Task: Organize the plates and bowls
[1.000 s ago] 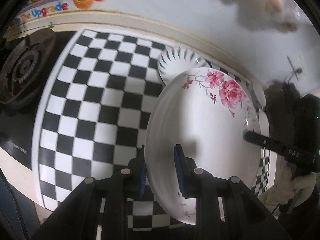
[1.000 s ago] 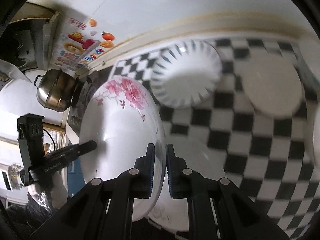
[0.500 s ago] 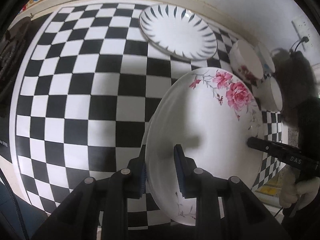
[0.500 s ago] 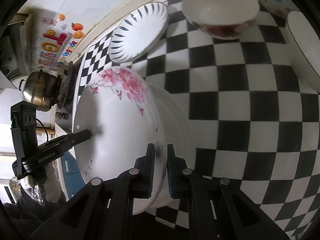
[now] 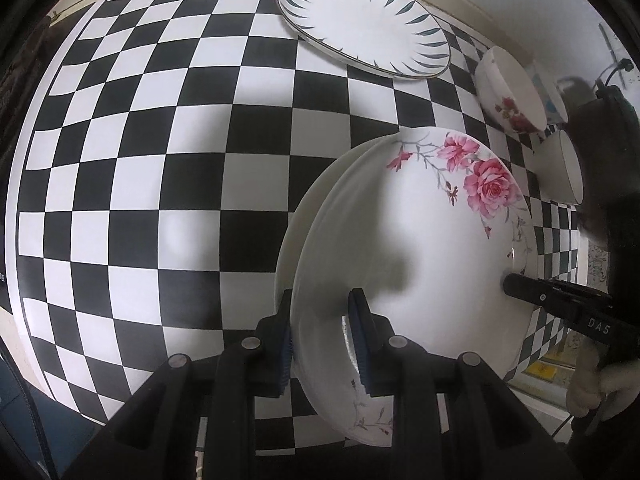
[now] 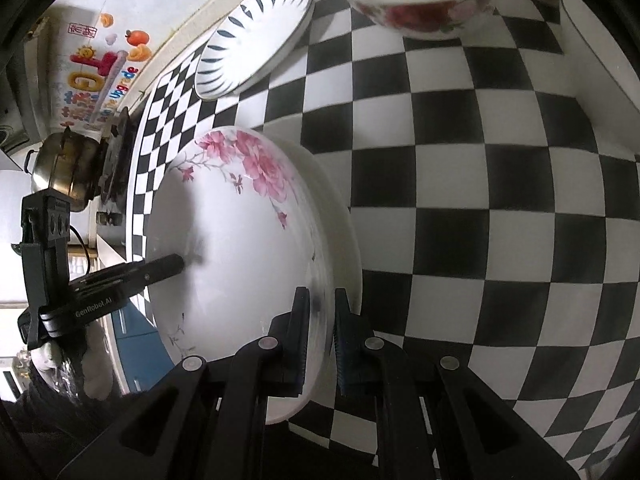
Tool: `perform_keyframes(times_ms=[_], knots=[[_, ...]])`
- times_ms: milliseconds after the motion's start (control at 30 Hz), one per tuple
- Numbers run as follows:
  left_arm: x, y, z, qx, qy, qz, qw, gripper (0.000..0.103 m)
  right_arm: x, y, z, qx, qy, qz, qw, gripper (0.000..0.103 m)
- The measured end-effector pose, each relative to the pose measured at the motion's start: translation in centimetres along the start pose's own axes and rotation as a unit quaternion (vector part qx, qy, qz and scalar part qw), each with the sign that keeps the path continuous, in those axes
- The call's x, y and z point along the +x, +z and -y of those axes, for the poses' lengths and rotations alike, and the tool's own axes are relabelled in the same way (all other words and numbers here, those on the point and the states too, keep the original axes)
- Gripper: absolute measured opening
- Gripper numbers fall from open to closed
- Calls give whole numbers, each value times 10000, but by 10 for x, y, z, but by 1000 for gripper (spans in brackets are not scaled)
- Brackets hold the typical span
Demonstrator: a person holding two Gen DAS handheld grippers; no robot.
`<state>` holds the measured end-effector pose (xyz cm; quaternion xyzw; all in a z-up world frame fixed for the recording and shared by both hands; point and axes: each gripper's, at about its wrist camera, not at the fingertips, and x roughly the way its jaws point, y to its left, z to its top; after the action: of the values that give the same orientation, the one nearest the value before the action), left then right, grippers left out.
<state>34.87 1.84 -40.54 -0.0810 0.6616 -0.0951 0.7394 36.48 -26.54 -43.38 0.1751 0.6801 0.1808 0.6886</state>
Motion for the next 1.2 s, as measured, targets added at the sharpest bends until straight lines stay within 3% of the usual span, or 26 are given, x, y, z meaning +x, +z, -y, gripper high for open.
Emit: perform_keyframes(times_ms=[633,1200], knots=[[2,0,2,-20,93,-135,9999,24,2,2,-5,92,-122,-121,9998,13],[3,-2,11,5,349,-334,9988,23,4,7,-16,301,-523,-434,9972,14]])
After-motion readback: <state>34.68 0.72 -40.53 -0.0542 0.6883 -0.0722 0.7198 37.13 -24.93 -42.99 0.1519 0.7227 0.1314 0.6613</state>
